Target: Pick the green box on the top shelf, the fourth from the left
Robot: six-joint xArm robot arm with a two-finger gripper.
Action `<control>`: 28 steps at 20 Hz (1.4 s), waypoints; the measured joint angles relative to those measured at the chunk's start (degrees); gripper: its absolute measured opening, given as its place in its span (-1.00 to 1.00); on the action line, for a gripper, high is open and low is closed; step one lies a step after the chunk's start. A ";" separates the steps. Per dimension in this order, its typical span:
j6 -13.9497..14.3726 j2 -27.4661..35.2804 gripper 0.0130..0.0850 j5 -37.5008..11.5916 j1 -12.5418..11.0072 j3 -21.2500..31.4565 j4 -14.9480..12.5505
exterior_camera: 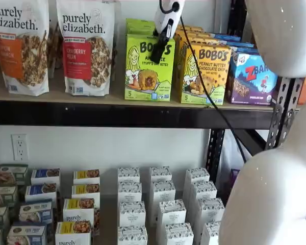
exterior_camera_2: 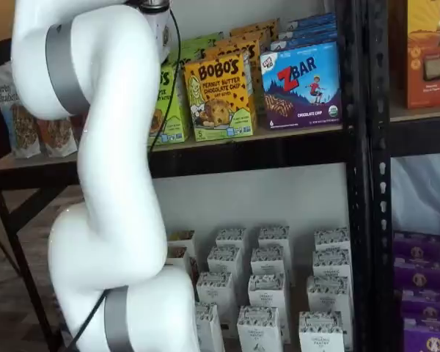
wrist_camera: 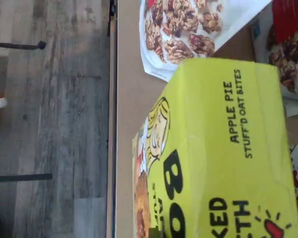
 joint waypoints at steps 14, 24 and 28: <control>-0.11 -0.53 -0.56 -0.84 -0.07 0.77 0.50; 0.18 -0.59 -0.56 -0.66 0.23 0.79 0.00; 0.11 -0.59 -0.56 0.17 0.03 0.40 0.66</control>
